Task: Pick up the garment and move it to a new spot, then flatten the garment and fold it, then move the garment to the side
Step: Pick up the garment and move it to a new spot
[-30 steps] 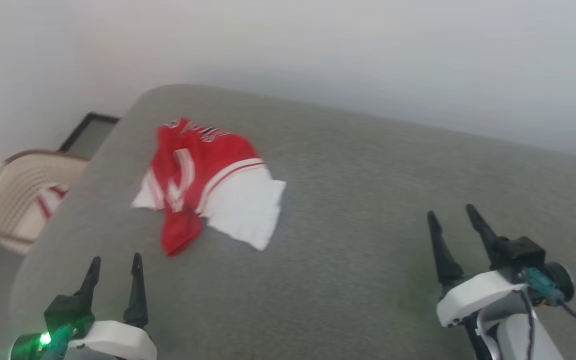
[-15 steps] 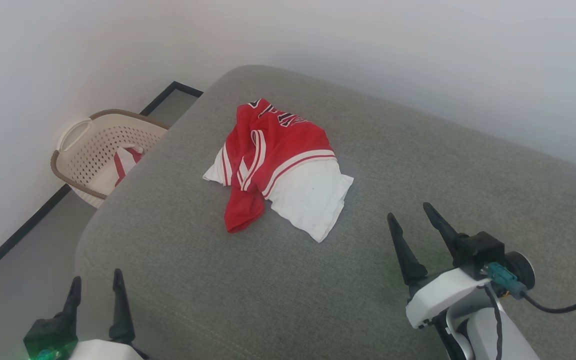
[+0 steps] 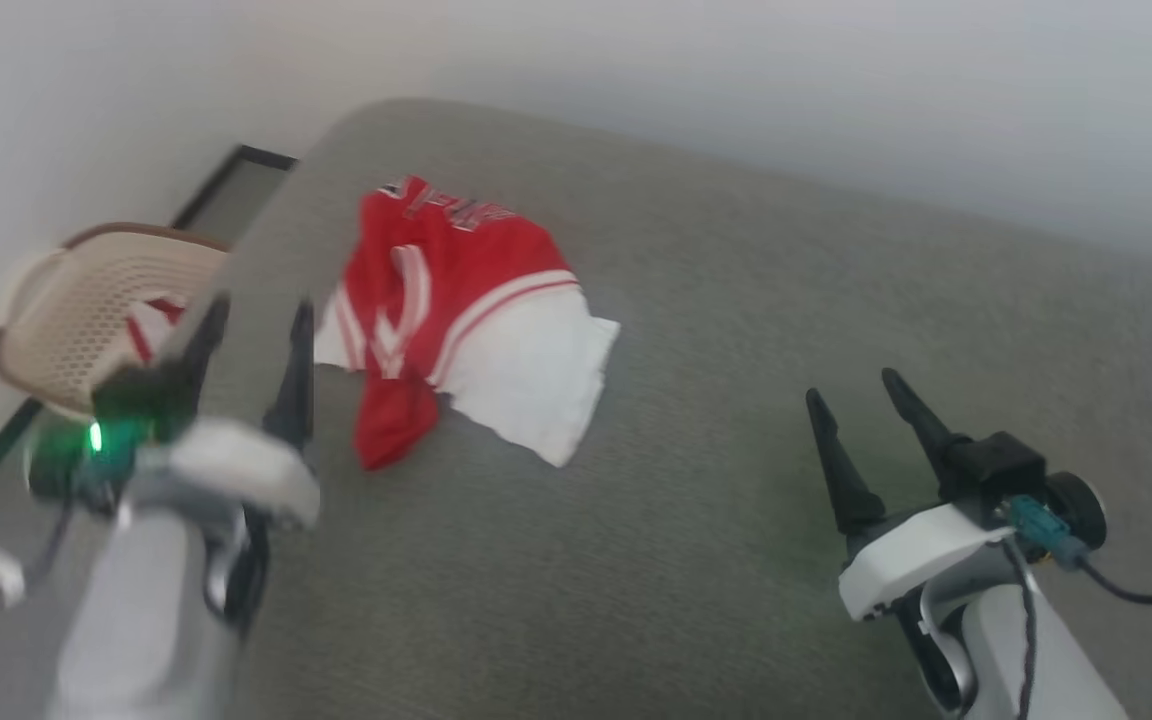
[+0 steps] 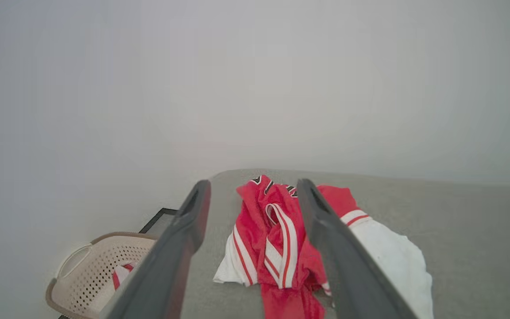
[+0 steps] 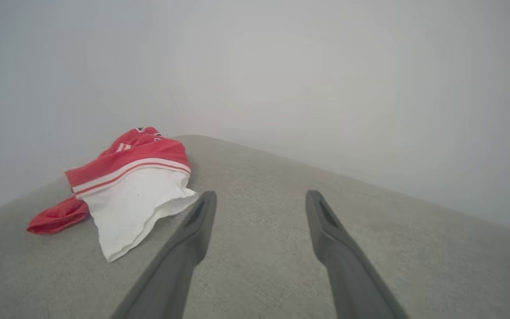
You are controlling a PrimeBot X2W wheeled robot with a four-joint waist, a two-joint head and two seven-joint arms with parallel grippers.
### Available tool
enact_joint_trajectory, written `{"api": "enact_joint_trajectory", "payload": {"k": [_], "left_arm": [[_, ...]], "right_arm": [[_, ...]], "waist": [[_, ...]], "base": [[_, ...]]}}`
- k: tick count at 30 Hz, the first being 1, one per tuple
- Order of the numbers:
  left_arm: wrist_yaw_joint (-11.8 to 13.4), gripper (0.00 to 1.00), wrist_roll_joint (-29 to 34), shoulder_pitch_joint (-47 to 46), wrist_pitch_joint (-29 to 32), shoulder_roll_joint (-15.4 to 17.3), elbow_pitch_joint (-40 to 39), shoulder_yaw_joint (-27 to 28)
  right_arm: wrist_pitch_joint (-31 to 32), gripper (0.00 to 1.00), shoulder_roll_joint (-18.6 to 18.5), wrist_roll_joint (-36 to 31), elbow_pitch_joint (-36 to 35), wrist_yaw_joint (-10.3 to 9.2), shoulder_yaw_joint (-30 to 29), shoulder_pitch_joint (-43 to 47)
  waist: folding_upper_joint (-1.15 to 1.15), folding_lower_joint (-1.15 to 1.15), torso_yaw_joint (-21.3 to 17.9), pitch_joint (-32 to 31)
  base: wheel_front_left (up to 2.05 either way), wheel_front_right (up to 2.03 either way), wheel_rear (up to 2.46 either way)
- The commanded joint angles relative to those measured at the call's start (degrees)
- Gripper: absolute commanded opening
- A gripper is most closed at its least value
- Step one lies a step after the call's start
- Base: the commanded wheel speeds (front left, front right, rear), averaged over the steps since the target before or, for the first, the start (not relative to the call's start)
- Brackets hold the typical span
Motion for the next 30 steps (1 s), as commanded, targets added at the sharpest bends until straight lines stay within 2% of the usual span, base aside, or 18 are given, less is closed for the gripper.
{"api": "enact_joint_trajectory", "payload": {"k": [1,8,9,14,16,18,25,28,29,30], "left_arm": [[-0.2,1.00,-0.6,-4.5,0.8,1.6,3.0,-2.1],[-0.2,1.00,-10.4,-20.4,10.9,9.7,20.1,-12.0],[-0.2,1.00,-10.4,-20.4,10.9,9.7,20.1,-12.0],[-0.2,1.00,-19.4,-25.8,22.0,14.1,27.0,-17.5],[-0.2,1.00,-25.0,-27.5,28.9,17.3,29.0,-20.1],[-0.2,1.00,-27.8,-28.2,32.7,19.3,30.3,-21.2],[-0.2,1.00,-36.7,-26.6,45.0,21.9,32.5,-25.2],[-0.2,1.00,-39.2,-25.8,46.4,22.1,32.3,-26.7],[-0.2,0.42,-39.7,-25.6,46.0,22.0,31.8,-27.2],[-0.2,0.00,-40.8,-25.5,45.3,21.9,31.8,-27.1]], "right_arm": [[-0.2,1.00,-0.3,-0.5,-0.3,0.03,-0.4,-1.0],[-0.2,1.00,-0.4,-0.5,-1.4,0.03,-1.0,-3.7],[-0.2,1.00,-0.4,-0.5,-1.4,0.03,-1.0,-3.7],[-0.2,1.00,-0.1,-0.5,-1.9,0.02,-1.0,-5.6],[-0.2,1.00,0.2,-0.6,-2.2,0.03,-0.3,-6.9],[-0.2,1.00,0.3,-0.6,-2.6,0.03,0.2,-7.7],[-0.2,1.00,0.6,-0.7,-3.8,0.02,0.9,-9.1],[-0.2,1.00,0.7,-0.8,-4.2,0.03,0.9,-9.2],[-0.2,1.00,0.8,-0.9,-4.3,0.02,0.8,-9.2],[-0.2,1.00,0.8,-1.0,-4.4,0.02,0.8,-9.1]], "waist": [[0.00,0.00,-4.7,4.3],[0.00,0.00,-11.9,10.6],[0.00,0.00,-11.9,10.6],[0.00,0.00,-16.2,13.9],[0.00,0.00,-18.6,15.8],[0.00,0.00,-20.0,17.2],[0.00,0.00,-23.1,20.1],[0.00,0.00,-23.4,20.5],[0.00,0.00,-23.4,20.4],[0.00,0.00,-23.4,20.3]], "base": [[0.00,0.00,0.00],[0.00,0.00,0.00],[0.00,0.00,0.00],[0.00,0.00,0.00],[0.00,0.00,0.00],[0.00,0.00,0.00],[0.00,0.00,0.00],[0.00,0.00,0.00],[0.00,0.00,0.00],[0.00,0.00,0.00]]}}
